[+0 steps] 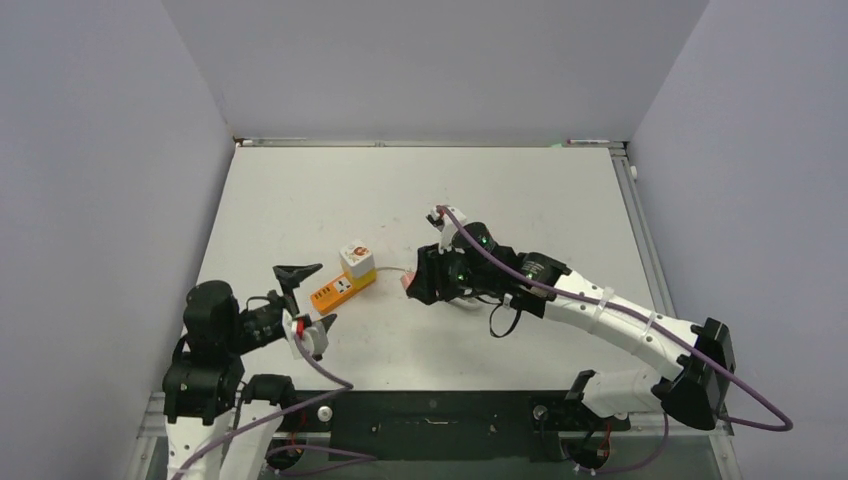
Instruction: Insert the plug
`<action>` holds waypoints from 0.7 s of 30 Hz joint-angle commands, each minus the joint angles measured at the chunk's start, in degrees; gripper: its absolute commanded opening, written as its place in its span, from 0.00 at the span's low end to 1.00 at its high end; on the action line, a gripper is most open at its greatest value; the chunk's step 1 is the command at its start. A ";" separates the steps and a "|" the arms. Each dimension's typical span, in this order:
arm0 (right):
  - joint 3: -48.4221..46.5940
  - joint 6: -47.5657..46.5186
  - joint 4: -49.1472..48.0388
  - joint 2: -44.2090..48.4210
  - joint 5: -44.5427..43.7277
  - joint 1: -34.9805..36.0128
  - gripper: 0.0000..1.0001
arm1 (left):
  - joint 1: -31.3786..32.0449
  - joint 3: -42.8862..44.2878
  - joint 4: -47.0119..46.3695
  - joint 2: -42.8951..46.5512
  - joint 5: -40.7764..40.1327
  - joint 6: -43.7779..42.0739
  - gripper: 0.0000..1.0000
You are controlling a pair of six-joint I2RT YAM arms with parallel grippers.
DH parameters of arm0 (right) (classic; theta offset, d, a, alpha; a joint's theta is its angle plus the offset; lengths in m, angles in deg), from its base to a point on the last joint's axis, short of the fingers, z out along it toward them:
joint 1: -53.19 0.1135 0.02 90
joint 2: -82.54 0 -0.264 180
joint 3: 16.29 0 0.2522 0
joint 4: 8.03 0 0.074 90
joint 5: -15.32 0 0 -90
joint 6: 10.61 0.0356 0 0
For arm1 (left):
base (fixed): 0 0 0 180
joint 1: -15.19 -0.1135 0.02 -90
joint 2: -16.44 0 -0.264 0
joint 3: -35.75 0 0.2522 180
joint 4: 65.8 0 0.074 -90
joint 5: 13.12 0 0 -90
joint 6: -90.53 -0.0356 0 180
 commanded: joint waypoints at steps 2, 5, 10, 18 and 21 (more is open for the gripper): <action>-10.89 -5.49 -2.04 -5.67 22.83 -1.16 0.19 | 0.19 -4.20 -4.30 7.51 9.04 -22.87 0.96; -13.84 -5.59 -3.67 -8.87 28.99 -0.95 0.20 | 0.14 -3.40 0.49 7.74 10.67 -32.36 0.96; -17.84 -5.96 -4.53 -13.01 31.56 0.20 0.19 | 0.10 -2.15 3.68 7.39 12.48 -37.14 0.96; -23.32 -5.93 -5.84 -17.65 33.29 2.15 0.19 | 0.18 1.90 16.73 3.81 13.37 -45.10 0.84; -24.96 -6.04 -5.87 -19.30 33.95 2.92 0.19 | 0.19 2.15 16.88 2.82 12.85 -45.46 0.78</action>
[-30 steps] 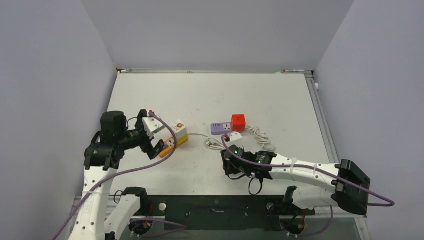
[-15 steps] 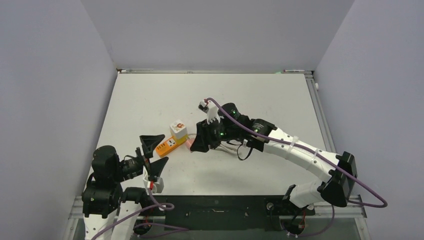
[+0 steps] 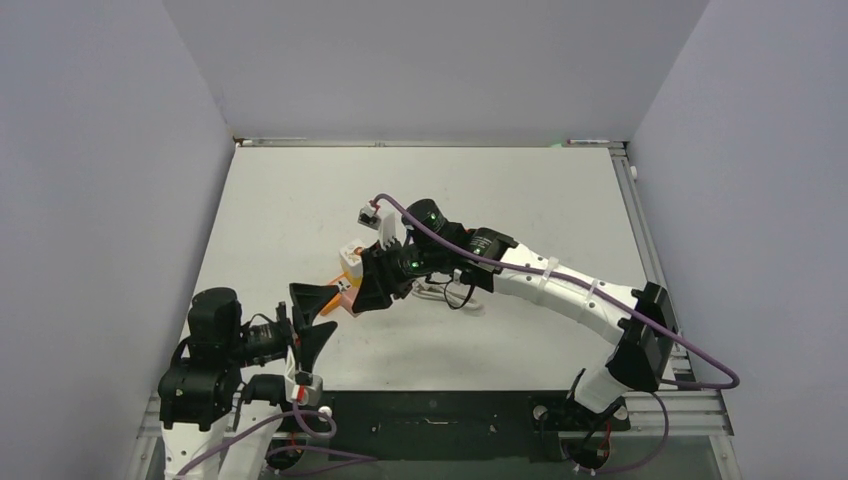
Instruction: Insert the plug
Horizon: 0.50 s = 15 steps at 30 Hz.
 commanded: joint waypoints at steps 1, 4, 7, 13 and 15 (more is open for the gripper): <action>-4.55 -1.04 -3.19 -1.56 2.83 1.54 0.19 | -0.04 2.15 4.60 -2.36 1.65 -4.38 0.77; -5.39 -1.08 -3.40 -2.55 3.52 2.03 0.19 | -0.03 2.28 4.60 -3.44 1.27 -5.05 0.72; -5.81 -0.89 -4.09 -3.01 4.00 2.31 0.19 | -0.06 2.53 4.60 -4.09 0.56 -5.00 0.63; -7.75 -0.48 -3.93 -4.88 4.74 2.79 0.19 | -0.01 2.10 2.51 -4.42 0.48 -1.96 0.33; -8.43 -0.43 -3.97 -5.21 4.86 3.10 0.19 | -0.01 1.57 0.08 -4.26 0.86 0.75 0.19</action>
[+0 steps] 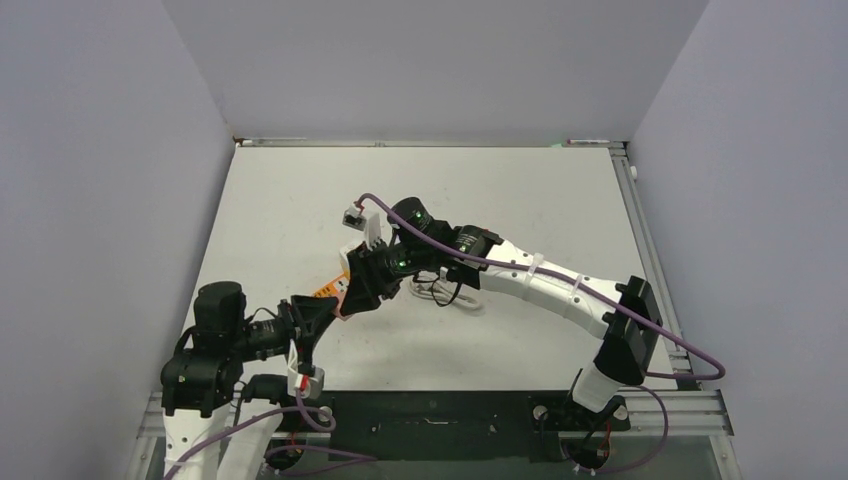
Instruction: Insert the plug
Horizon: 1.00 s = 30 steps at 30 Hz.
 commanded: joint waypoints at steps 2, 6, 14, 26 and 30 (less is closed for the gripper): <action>-4.06 -0.27 -3.76 -0.70 1.43 1.19 0.21 | 0.01 1.04 -6.62 -0.09 2.64 7.73 0.00; -4.05 0.31 -5.05 -0.49 0.49 1.22 0.38 | 0.00 0.43 -9.21 1.10 2.73 12.06 0.00; -2.75 1.56 -8.19 2.79 -6.08 -0.30 0.80 | 0.01 -3.97 -28.74 4.86 0.02 37.92 0.00; -0.04 1.99 -10.28 10.79 -13.68 -4.88 0.95 | 0.10 -5.36 -46.64 4.17 -6.21 73.17 0.00; 1.32 2.55 -11.05 11.99 -17.37 -4.28 0.92 | 0.10 -4.56 -49.13 2.72 -8.17 82.80 0.00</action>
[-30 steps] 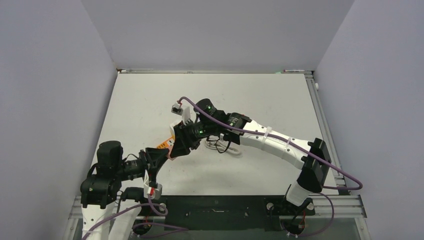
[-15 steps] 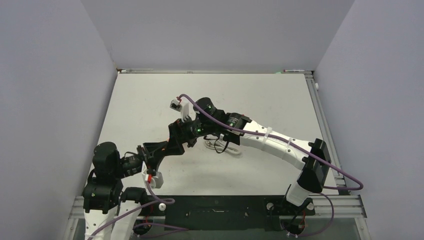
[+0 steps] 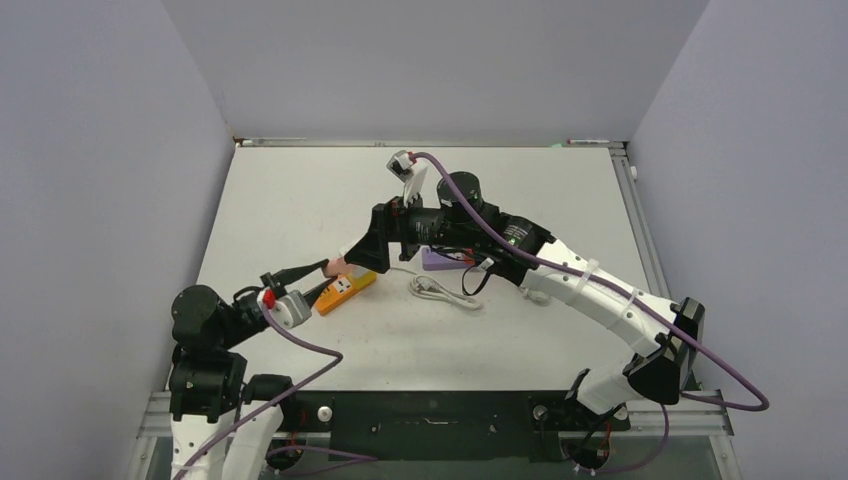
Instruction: Insert the plug
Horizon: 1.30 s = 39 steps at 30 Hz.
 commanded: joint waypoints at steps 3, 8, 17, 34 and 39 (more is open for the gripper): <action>2.37 1.33 -5.77 2.91 -7.40 2.56 0.91 | 0.08 1.46 -8.03 -2.60 -3.23 18.92 0.00; 2.10 3.20 -7.20 0.99 -9.31 5.22 0.90 | 0.08 -0.94 -10.67 -1.20 -5.16 18.14 0.00; 3.18 7.39 -10.77 -0.57 -12.23 6.39 0.72 | 0.08 -2.03 -8.51 0.25 -6.20 10.97 0.00; -1.27 7.90 -7.96 -5.07 -14.89 7.79 0.56 | 0.07 -2.26 -5.63 0.79 -5.53 7.07 0.00; -1.66 7.24 -7.31 -4.79 -16.12 7.79 0.41 | 0.08 -2.24 -4.97 0.77 -5.25 6.67 0.00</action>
